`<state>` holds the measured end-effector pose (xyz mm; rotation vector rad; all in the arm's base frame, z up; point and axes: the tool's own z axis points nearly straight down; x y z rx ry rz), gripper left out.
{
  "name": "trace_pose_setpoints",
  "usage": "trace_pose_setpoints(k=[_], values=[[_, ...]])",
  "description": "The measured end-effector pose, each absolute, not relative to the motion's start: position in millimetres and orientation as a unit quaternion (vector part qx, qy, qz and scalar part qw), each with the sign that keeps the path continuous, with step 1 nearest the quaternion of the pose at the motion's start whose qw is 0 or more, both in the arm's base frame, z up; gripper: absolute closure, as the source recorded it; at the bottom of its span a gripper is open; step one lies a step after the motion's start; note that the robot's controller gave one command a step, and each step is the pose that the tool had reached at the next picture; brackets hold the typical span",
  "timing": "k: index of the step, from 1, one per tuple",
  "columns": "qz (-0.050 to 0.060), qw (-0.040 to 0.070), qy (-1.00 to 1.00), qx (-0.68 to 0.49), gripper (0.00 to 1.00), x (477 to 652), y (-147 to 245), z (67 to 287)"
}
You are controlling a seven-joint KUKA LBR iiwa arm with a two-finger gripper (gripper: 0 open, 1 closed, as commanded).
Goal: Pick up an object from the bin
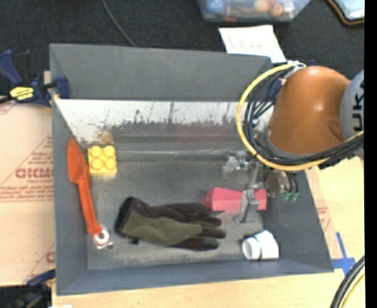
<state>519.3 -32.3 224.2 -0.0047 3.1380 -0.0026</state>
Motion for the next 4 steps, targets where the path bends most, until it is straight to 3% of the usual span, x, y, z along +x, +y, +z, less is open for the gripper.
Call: trace_pose_setpoints(k=[1,2,3,4], values=[[-0.001,0.002,1.0,-0.002,0.0,519.3,-32.3,224.2],[0.0,0.0,1.0,-0.01,0.0,487.7,-1.9,164.9],[-0.001,0.011,1.0,-0.011,0.0,539.0,16.9,166.5],[-0.002,0.002,1.0,-0.019,0.0,495.9,15.5,159.2]])
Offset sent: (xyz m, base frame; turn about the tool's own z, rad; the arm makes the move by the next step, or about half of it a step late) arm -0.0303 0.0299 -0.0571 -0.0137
